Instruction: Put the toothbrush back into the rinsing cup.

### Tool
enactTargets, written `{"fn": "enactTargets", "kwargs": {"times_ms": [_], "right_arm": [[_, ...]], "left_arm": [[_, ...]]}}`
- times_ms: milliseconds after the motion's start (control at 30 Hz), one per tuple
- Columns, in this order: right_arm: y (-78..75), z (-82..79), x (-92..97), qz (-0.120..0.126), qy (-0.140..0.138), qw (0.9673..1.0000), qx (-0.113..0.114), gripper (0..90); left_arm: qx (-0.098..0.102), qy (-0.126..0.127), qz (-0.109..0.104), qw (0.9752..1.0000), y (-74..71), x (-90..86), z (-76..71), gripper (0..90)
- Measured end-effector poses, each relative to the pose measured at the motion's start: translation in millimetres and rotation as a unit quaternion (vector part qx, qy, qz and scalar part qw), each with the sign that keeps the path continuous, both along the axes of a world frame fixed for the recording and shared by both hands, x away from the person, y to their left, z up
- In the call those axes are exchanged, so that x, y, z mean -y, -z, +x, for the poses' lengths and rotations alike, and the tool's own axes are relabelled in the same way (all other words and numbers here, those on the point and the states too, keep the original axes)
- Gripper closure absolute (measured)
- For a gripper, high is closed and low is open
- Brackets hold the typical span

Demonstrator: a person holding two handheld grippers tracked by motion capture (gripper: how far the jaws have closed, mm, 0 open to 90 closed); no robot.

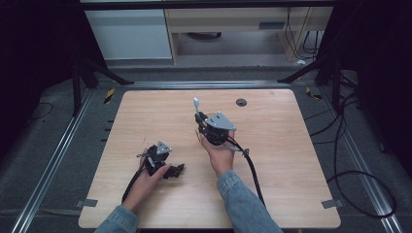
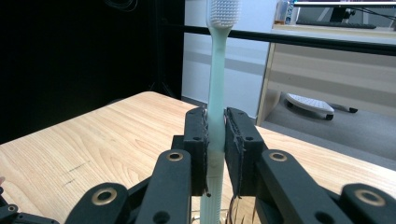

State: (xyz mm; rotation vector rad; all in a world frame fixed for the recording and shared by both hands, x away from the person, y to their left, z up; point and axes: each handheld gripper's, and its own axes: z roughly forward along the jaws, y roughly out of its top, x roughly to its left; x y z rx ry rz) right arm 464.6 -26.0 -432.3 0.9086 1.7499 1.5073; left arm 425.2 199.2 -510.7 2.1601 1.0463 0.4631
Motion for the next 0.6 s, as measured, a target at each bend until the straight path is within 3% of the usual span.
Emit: {"fn": "enactTargets", "kwargs": {"times_ms": [367, 600], "right_arm": [[8.0, -1.7, -0.1, 0.010, -0.002, 0.9999, -0.004, 79.4], [11.3, -2.1, -1.5, 0.004, -0.006, 1.0000, 0.000, 79.4]], "left_arm": [[0.000, 0.000, 0.000, 1.0000, 0.0, 0.0, 0.0, 0.0], [0.000, 0.001, 0.000, 1.0000, 0.0, 0.0, 0.1, 0.0]]}}
